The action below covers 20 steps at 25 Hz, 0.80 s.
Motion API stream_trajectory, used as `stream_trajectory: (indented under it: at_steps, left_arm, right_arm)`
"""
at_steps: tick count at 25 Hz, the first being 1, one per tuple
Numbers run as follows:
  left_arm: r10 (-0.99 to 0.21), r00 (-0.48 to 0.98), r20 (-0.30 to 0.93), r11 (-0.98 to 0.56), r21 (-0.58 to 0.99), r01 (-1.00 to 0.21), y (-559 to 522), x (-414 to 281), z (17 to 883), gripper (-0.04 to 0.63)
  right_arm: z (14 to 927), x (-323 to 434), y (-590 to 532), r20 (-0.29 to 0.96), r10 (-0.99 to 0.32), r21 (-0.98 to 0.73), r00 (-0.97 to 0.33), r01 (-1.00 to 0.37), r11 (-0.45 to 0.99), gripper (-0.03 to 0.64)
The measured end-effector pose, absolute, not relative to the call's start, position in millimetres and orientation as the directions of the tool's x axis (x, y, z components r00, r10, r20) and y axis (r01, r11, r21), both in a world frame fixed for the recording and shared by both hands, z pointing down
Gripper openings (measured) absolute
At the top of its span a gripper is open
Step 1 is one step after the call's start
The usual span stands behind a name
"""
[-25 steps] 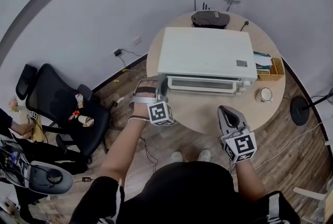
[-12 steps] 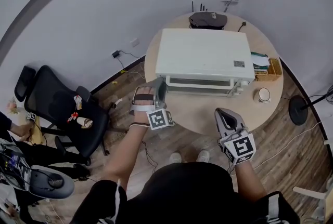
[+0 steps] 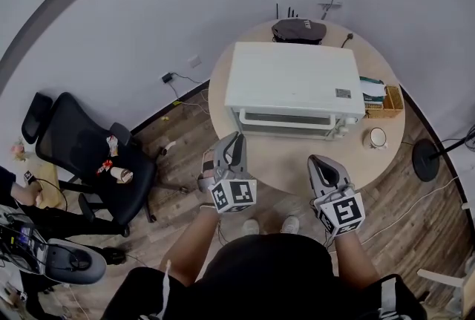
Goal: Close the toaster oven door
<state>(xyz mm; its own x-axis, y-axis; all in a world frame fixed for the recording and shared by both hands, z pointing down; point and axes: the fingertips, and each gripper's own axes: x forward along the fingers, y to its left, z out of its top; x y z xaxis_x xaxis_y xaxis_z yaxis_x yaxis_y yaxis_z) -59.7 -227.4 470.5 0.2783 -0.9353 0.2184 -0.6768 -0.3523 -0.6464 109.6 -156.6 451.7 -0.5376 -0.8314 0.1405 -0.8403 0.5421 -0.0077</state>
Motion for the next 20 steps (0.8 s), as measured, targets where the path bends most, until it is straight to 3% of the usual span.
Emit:
stream_trajectory:
  at_steps: [6, 10, 20]
  left_arm:
    - [-0.899, 0.417, 0.135, -0.438, -0.266, -0.858, -201, -55, 444, 0.008]
    - [-0.879, 0.458, 0.131, -0.464, -0.018, -0.886, -193, -58, 443, 0.006]
    - [-0.862, 0.484, 0.15, -0.492, -0.018, -0.87, -183, -56, 446, 0.006]
  right_arm:
    - [445, 105, -160, 0.123, -0.844, -0.015, -0.522, -0.852, 0.524, 0.0]
    - [438, 102, -160, 0.108, -0.85, 0.011, -0.515, -0.855, 0.519, -0.002]
    - [419, 97, -154, 0.096, -0.875, 0.126, -0.475, -0.866, 0.484, -0.003]
